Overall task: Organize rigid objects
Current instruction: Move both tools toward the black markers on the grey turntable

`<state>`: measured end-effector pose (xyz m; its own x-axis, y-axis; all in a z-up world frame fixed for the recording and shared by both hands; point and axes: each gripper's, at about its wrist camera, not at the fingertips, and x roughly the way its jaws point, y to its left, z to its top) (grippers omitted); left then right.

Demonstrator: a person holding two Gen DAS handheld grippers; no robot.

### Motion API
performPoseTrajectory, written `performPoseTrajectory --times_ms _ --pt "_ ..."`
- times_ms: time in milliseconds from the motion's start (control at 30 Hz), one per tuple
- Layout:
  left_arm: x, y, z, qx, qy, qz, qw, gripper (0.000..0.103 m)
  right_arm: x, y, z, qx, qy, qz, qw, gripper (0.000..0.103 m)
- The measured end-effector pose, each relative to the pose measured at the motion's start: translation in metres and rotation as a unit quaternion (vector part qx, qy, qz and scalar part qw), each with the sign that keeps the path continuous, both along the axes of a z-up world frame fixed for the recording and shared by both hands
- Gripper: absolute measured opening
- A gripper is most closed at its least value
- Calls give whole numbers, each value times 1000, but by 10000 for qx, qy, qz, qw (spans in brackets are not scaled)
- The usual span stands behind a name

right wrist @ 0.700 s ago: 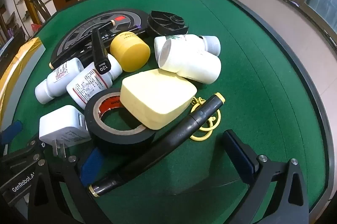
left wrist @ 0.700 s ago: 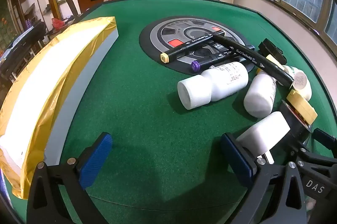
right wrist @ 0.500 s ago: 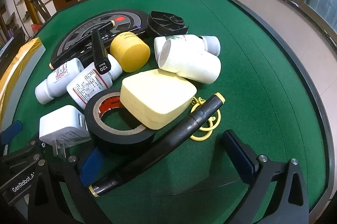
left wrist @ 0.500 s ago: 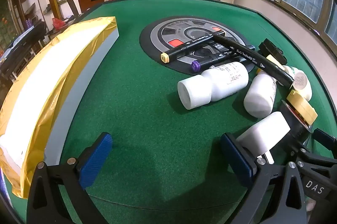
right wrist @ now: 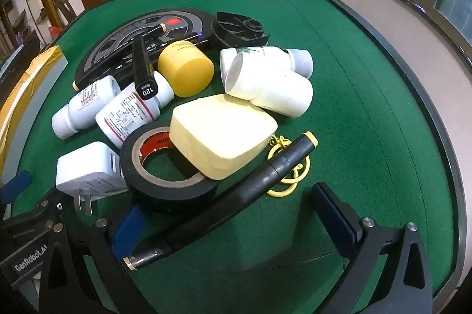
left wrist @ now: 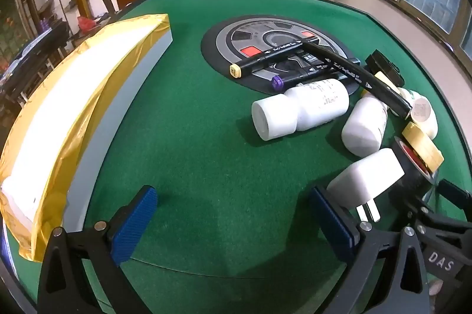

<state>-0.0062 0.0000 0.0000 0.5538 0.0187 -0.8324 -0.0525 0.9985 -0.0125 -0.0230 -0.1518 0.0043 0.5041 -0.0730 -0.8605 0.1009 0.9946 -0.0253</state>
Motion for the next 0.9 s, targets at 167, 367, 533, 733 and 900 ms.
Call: performPoseTrajectory --times_ms 167,367,533,733,900 --pt "-1 -6 1 194 -48 55 9998 103 -13 -9 11 -38 -114 -13 9999 103" --pt "-5 -6 5 209 -90 40 9997 101 -69 -31 70 -128 -1604 -299 9865 103" --pt "-36 -14 37 -275 -790 -98 9964 95 -110 -51 104 279 -2708 -400 9614 103" --pt "-82 -31 77 75 -1810 -766 9805 95 -112 -64 100 239 -2486 -577 9666 103" --pt "-92 -4 91 332 -2056 -860 9743 97 -93 -74 94 73 -2302 -655 9709 103"
